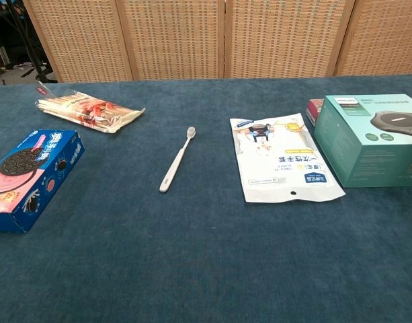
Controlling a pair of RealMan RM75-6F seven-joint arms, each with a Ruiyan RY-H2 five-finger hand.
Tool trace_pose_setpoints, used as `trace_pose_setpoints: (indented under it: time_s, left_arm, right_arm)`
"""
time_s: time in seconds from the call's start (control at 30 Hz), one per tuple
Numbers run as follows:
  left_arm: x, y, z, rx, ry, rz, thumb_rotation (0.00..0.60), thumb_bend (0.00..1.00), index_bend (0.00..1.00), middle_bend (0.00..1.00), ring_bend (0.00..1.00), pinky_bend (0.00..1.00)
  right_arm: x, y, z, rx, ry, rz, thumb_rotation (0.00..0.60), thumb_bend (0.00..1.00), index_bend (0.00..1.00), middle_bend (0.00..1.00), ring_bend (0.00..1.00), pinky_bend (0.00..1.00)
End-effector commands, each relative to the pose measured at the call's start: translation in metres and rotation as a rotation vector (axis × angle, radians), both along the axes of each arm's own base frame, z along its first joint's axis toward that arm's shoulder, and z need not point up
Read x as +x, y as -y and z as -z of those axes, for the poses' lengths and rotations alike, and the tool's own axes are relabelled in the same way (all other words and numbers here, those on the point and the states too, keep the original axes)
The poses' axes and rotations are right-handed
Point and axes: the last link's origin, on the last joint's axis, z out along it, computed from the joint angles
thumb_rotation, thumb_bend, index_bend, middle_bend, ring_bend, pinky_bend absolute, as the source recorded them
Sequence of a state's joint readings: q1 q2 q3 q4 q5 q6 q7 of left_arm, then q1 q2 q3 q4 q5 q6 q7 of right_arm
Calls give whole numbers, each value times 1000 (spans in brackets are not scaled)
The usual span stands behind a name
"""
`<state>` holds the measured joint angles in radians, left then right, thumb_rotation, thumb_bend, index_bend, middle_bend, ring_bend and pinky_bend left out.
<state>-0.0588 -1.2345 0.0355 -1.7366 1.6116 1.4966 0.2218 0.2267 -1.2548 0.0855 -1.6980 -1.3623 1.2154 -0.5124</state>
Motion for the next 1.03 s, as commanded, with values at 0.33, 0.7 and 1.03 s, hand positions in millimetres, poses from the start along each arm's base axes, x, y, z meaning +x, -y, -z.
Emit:
trace_pose_setpoints:
  time_s: [0.33, 0.7, 1.03]
  left_arm:
    - [-1, -1, 2, -6, -5, -3, 600, 261, 0, 0, 0, 75]
    - [-2, -1, 3, -10, -9, -2, 600, 261, 0, 0, 0, 75]
    - [-2, -2, 2, -8, -1, -5, 600, 261, 0, 0, 0, 75]
  right_arm:
    - [10, 17, 4, 9, -9, 22, 600, 672, 0, 639, 454, 361]
    - [4, 21, 11, 30, -12, 51, 600, 672, 0, 639, 454, 361]
    - [6, 21, 14, 35, -11, 50, 600, 672, 0, 639, 454, 361]
